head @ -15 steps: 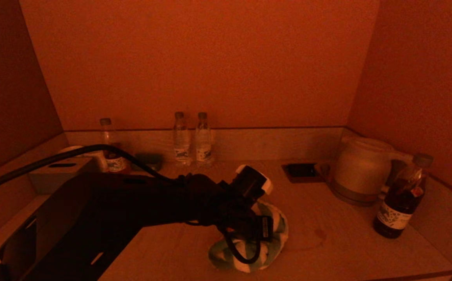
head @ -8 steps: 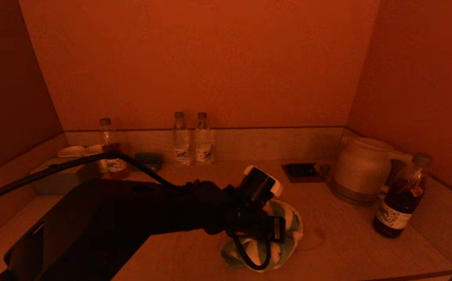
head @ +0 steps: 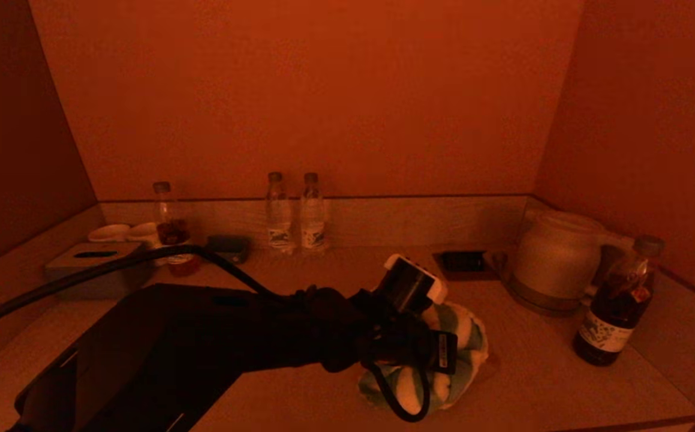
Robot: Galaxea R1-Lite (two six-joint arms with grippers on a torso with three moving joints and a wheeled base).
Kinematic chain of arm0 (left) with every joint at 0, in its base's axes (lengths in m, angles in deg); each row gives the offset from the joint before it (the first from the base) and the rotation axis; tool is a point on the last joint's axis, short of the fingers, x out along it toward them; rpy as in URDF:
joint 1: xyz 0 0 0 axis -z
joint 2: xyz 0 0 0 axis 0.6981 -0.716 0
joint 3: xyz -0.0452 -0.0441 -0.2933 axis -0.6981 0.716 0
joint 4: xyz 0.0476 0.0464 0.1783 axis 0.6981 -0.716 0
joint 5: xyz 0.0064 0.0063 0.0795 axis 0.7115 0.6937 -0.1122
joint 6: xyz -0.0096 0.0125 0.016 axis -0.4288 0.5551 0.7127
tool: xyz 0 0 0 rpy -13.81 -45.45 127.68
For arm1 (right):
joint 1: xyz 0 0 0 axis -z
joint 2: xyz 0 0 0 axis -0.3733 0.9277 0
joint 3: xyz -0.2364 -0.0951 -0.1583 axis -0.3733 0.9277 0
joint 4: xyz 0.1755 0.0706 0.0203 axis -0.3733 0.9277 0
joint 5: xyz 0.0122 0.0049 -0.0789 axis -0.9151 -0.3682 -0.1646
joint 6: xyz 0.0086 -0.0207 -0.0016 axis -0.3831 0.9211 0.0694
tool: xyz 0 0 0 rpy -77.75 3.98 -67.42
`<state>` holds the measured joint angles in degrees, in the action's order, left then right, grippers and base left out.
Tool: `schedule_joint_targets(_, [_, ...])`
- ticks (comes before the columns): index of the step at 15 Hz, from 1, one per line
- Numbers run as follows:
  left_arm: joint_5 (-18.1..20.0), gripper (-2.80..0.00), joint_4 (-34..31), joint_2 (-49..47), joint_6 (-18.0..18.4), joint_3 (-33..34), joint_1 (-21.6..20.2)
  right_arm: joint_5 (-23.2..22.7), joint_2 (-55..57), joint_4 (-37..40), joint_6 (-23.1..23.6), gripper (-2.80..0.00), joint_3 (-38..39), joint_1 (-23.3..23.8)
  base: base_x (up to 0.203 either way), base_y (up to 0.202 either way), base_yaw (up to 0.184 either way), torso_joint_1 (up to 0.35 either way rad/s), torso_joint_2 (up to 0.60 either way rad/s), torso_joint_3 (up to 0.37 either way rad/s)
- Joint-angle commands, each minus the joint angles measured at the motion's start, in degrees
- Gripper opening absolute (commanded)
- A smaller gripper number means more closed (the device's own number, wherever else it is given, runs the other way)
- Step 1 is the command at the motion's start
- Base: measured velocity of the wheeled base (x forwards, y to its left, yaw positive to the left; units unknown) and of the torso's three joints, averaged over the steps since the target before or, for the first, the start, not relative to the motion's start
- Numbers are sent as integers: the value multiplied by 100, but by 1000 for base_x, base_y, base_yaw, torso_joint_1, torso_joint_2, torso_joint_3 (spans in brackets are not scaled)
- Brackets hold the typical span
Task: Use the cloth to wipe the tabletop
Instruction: Sweep the stains on the table
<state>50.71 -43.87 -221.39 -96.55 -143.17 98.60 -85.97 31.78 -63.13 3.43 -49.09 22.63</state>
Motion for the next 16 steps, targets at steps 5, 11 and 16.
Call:
schedule_joint_targets(5, [68,-280,395,-155,241,-1,131,0,7,2,2,-280,0,0,0,0,0,0,0,0])
schedule_joint_targets(11, [202,-280,622,-228,727,-9,148,0,7,2,2,-280,0,0,0,0,0,0,0,0])
schedule_joint_targets(16, [199,-280,1321,-418,1466,-7,149,0,7,2,2,-280,0,0,0,0,0,0,0,0])
